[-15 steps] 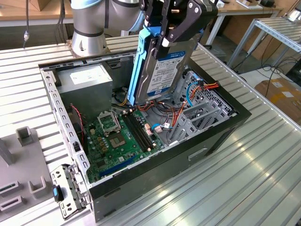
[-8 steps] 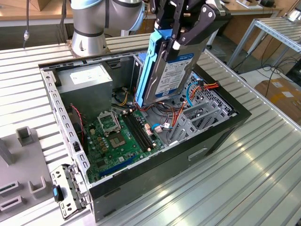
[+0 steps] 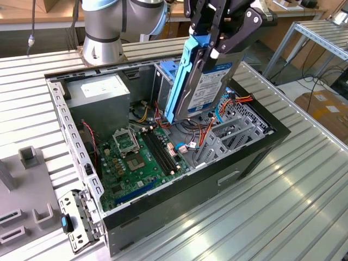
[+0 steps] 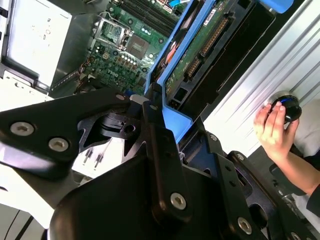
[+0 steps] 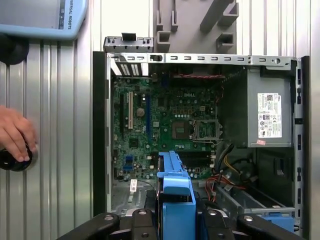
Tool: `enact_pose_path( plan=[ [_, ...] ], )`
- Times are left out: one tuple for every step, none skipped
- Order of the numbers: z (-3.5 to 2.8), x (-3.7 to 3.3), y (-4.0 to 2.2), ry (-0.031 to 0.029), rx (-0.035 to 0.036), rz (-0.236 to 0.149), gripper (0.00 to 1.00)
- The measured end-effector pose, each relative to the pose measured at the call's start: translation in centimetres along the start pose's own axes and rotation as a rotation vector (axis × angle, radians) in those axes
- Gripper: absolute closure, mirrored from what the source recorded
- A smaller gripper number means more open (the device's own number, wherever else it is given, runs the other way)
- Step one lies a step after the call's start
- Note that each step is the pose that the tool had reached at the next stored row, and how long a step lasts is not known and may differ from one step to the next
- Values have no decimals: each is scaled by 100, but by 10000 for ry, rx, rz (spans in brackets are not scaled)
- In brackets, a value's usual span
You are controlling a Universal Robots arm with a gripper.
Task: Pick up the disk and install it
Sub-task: 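Insert the disk into the insertion slot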
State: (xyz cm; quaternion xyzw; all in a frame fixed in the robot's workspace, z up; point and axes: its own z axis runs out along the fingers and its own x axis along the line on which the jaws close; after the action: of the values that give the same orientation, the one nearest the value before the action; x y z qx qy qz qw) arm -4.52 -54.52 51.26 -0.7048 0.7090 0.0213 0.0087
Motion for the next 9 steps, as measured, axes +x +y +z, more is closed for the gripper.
enact_pose_path(
  plan=[
    [2,2,-24,0,1,0,63],
    [3,3,-37,0,1,0,63],
    [4,5,-57,0,1,0,63],
    [5,6,-71,0,1,0,63],
    [6,8,-89,0,0,-1,63],
    [7,9,-106,1,0,-1,63],
    [9,11,-122,0,1,-1,63],
    [10,14,-154,1,0,-1,63],
    [13,18,-188,0,1,0,63]
  ],
)
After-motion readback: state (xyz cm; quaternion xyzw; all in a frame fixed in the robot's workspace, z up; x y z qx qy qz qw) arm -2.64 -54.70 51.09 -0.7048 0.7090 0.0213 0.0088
